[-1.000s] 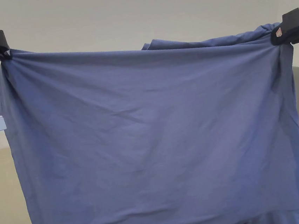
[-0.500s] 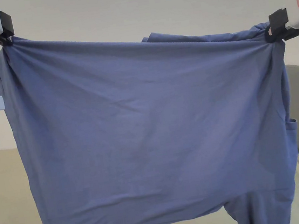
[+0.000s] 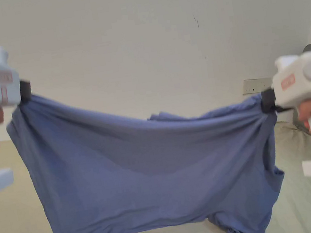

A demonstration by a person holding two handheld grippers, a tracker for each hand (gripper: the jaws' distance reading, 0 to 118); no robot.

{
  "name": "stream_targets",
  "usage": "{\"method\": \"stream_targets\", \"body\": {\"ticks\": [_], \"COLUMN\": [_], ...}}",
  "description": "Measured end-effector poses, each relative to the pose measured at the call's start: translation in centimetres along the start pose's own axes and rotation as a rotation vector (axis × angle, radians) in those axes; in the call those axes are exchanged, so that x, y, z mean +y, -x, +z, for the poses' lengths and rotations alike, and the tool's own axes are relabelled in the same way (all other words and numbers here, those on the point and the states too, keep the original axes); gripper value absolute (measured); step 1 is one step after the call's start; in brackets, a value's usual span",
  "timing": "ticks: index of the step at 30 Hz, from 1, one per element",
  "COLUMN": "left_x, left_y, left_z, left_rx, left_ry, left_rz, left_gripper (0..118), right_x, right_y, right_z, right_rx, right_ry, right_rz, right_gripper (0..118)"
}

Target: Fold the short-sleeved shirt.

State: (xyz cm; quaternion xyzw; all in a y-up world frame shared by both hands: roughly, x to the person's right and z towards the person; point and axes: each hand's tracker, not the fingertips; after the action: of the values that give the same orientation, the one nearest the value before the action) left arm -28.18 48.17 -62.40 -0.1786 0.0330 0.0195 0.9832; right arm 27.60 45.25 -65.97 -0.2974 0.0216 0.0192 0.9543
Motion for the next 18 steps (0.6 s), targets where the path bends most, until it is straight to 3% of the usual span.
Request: {"method": "stream_targets", "body": {"ticks": [4, 10, 12, 18], "left_x": [-12.5, -29.9, -33.7, -40.4], "left_y": [0.5, -0.3, -0.4, 1.4], "left_z": [0.3, 2.9, 4.2, 8.2], "left_rx": [-0.044, -0.097, -0.106, -0.095], "left_ry": [0.051, 0.322, 0.379, 0.498], "left_rz": [0.072, 0.102, 0.090, 0.110], "left_gripper": [0, 0, 0, 0], "right_x": [-11.3, -27.0, -30.7, -38.9], "right_y": [-0.5, -1.3, -1.9, -2.0], "right_z": [-5.1, -7.5, -6.3, -2.3], "right_rx": [0.025, 0.011, 0.050, 0.037], "right_ry": [0.099, 0.297, 0.299, 0.349], "right_rz": [-0.074, -0.094, -0.121, -0.071], "right_gripper": [5, 5, 5, 5]}}
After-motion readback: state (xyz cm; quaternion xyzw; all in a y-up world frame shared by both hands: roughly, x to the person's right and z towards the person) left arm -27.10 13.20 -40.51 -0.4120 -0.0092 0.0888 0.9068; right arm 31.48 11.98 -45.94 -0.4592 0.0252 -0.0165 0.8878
